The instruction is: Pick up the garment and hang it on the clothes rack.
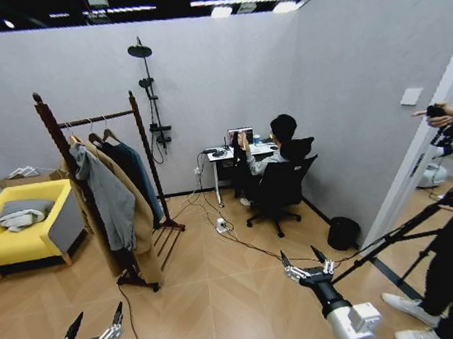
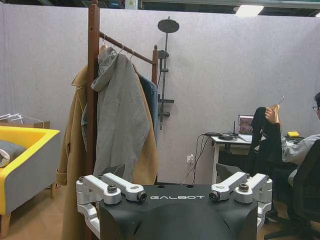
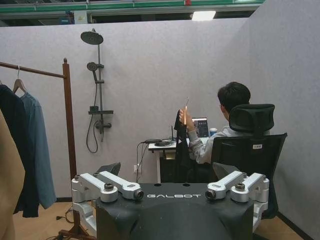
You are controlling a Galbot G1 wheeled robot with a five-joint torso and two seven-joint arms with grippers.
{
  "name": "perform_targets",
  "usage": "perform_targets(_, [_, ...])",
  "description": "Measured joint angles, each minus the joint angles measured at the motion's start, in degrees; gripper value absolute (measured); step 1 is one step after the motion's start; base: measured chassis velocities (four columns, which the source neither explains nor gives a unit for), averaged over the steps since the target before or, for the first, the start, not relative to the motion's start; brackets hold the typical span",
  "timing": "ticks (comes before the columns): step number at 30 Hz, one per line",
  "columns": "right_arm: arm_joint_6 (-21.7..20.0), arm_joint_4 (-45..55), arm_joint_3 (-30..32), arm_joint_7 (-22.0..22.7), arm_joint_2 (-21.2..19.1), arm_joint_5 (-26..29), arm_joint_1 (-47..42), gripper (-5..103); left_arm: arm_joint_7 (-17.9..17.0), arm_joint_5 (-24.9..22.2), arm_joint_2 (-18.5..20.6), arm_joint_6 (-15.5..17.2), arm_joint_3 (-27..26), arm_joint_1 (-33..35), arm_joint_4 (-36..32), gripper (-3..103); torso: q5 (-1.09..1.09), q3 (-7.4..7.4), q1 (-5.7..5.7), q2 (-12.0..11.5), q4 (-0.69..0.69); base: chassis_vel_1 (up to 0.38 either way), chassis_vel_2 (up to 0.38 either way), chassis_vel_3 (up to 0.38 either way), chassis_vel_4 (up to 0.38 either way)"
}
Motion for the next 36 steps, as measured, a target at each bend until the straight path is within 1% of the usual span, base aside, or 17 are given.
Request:
perform_targets(28, [0.1,0.06,-0.38,-0.35,-0.7,0.16,0.27,100,0.0,0.0,0.0,0.0,0.0,0.0,0.0,100,0.0,0.0,-0.01,0.0,0.0,-0.001,0.001,0.002,-0.001])
perform_targets(36, [0.47,0.05,-0.25,-0.68,-0.79,0.21,0.2,100,0.0,0.0,0.0,0.0,0.0,0.01,0.0,100,0.0,0.0,-0.01,0.0,0.0,-0.083,0.113,0.094,-0.088])
